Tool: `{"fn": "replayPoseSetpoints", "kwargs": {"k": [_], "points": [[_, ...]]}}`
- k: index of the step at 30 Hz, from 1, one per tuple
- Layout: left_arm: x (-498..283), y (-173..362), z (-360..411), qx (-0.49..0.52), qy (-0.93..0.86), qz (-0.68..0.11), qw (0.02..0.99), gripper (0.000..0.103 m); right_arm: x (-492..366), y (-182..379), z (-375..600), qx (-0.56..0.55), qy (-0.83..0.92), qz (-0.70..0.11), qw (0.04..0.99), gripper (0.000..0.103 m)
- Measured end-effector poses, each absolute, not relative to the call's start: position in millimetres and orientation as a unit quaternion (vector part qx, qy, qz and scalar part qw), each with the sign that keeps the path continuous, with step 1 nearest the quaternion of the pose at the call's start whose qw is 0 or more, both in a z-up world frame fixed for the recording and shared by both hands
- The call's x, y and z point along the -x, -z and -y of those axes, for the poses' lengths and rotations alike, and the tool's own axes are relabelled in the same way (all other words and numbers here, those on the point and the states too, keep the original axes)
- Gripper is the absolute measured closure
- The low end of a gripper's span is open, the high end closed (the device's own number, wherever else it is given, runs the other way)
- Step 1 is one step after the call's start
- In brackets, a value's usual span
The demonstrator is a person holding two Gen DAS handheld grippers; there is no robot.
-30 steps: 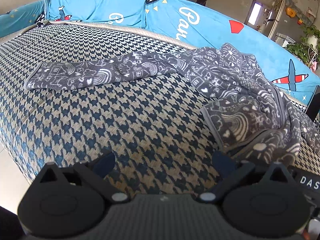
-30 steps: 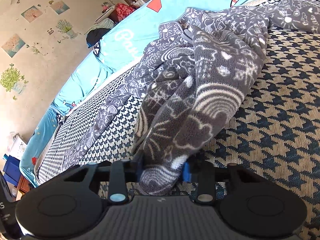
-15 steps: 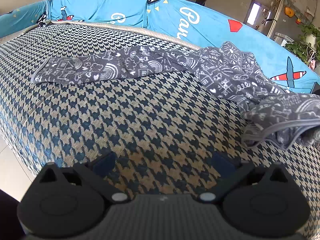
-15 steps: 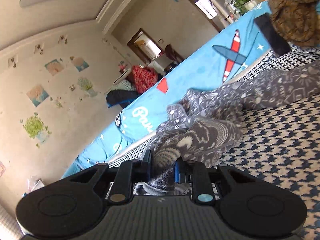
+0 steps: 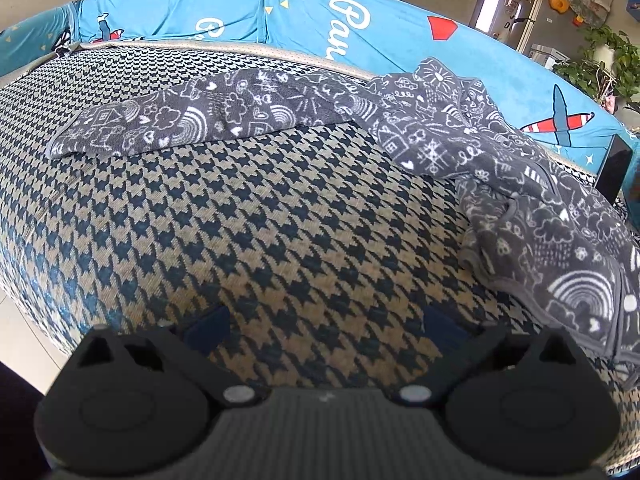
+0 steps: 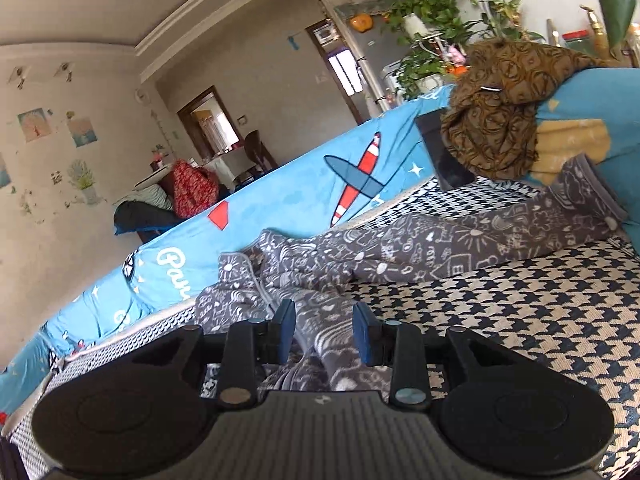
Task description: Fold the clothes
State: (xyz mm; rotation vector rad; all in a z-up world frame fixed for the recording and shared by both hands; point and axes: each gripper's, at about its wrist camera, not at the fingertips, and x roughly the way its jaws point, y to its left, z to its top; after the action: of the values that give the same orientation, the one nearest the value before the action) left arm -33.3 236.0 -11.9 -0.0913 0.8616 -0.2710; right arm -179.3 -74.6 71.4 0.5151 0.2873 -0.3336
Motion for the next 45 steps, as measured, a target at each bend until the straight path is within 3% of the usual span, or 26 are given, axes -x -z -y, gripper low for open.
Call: {"fn": "replayPoseSetpoints", "kwargs": {"k": [15, 26, 36, 45], "points": [[33.6, 5.7, -250.1, 0.062, 0.083, -0.392, 0.914, 0.000, 128.7, -31.9, -26.8, -0.145, -0.035, -0.265, 0.953, 0.072], [27.6, 1.5, -261.5, 0.099, 0.080, -0.392, 0.911, 0.000, 92.6, 7.3, -53.0, -0.137, -0.013, -0.341, 0.930, 0.072], [25.7, 2.0, -265.3, 0.116, 0.083, -0.402, 0.905, 0.000, 72.5, 13.1, -57.8, -0.124, 0.033, -0.295, 0.947, 0.068], [25.5, 1.1, -264.1, 0.123, 0.089, -0.404, 0.902, 0.000, 60.5, 0.7, -75.0, -0.045, 0.047, -0.240, 0.969, 0.068]]}}
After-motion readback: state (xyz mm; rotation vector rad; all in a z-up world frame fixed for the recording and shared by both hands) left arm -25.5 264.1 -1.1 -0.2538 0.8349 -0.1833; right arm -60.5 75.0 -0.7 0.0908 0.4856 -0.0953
